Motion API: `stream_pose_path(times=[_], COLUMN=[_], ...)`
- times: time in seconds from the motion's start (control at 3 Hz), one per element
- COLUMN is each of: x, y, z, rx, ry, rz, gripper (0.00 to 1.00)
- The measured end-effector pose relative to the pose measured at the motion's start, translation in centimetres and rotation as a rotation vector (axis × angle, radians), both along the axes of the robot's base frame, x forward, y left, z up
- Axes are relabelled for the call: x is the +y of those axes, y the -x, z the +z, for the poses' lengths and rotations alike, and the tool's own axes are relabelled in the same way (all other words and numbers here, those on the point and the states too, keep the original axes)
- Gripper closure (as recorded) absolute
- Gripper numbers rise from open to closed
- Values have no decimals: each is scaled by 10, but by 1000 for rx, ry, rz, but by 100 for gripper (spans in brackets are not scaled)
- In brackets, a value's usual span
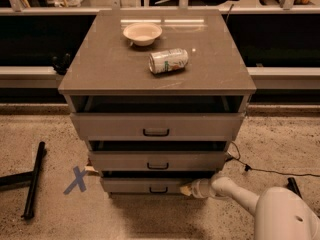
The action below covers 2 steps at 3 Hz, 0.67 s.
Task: Close bottom drawer
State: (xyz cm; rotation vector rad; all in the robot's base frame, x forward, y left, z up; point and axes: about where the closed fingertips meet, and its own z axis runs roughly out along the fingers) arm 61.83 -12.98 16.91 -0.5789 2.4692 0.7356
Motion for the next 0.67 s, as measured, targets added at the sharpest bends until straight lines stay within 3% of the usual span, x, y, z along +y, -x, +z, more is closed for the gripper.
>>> stream_pose_path(times=[0.33,0.67], x=[-13,-46], y=[18,56], z=[1,8], rx=[11,43], ry=[-17,-70], rz=[26,103], gripper=[100,100])
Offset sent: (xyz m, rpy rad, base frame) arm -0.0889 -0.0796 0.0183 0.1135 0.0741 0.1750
